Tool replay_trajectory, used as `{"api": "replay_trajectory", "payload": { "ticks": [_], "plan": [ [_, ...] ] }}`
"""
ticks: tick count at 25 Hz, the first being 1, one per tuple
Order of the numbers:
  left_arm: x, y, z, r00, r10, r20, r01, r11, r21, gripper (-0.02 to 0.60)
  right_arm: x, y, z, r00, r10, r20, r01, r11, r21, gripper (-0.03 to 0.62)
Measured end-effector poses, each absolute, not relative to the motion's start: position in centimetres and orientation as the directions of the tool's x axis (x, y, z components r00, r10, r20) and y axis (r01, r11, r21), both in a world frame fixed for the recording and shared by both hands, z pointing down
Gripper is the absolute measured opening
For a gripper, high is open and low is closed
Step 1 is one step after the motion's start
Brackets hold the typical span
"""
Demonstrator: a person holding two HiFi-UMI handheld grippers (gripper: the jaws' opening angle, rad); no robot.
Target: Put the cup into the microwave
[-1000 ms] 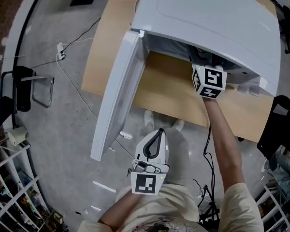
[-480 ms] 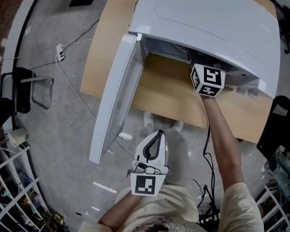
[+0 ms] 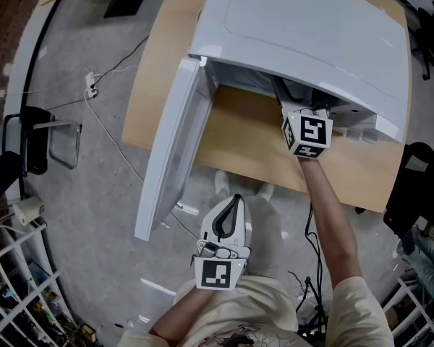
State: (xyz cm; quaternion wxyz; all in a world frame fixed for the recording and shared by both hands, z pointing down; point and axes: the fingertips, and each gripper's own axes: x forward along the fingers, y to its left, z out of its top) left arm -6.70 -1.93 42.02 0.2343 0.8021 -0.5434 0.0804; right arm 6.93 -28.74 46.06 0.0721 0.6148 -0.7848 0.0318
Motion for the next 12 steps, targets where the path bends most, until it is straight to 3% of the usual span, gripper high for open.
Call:
{"api": "replay_trajectory", "payload": {
  "ticks": [5,12],
  "plan": [
    [-6.9,-1.6,41.9,0.379,-0.836,0.397,-0.918,-0.285,0.277,0.002,6.5,-23.9,45.2,-0.25,-0.955,0.161,-0.964,0.26,0.049,0.358],
    [-6.2,-0.4,41.2,0.414,-0.808,0.418,-0.909,-0.346,0.231,0.002,6.1,-17.0,43.5,-0.295,-0.934,0.201,-0.952,0.306,0.024,0.071]
  ]
}}
